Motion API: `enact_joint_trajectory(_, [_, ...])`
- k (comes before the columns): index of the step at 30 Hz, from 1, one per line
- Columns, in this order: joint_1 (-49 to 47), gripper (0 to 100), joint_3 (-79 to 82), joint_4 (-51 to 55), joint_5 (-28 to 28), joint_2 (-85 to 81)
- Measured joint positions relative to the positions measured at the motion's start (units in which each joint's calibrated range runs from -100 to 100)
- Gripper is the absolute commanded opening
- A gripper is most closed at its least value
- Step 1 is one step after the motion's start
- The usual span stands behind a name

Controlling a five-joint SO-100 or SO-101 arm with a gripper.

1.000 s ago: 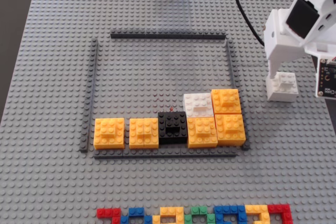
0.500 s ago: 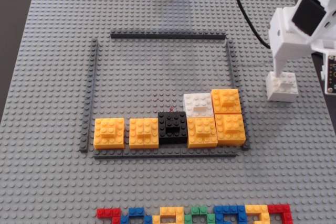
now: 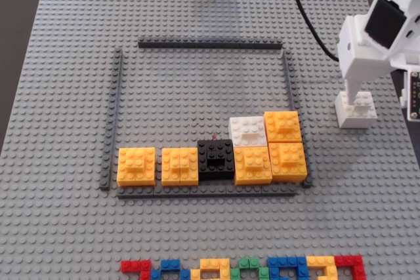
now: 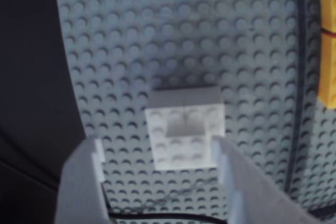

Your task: Grab the cube and place it into the grid

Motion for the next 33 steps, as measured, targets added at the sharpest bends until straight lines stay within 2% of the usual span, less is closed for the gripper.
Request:
enact_joint_trajectory(12, [0.3,23,1.8,-0.4,0.0,0.1])
enact_joint_trajectory(26, [0.3,16,1.8,-0.4,0.0,0.1])
enact_joint_trajectory(33, [0.2,9,1.8,-0.4,0.0,0.0])
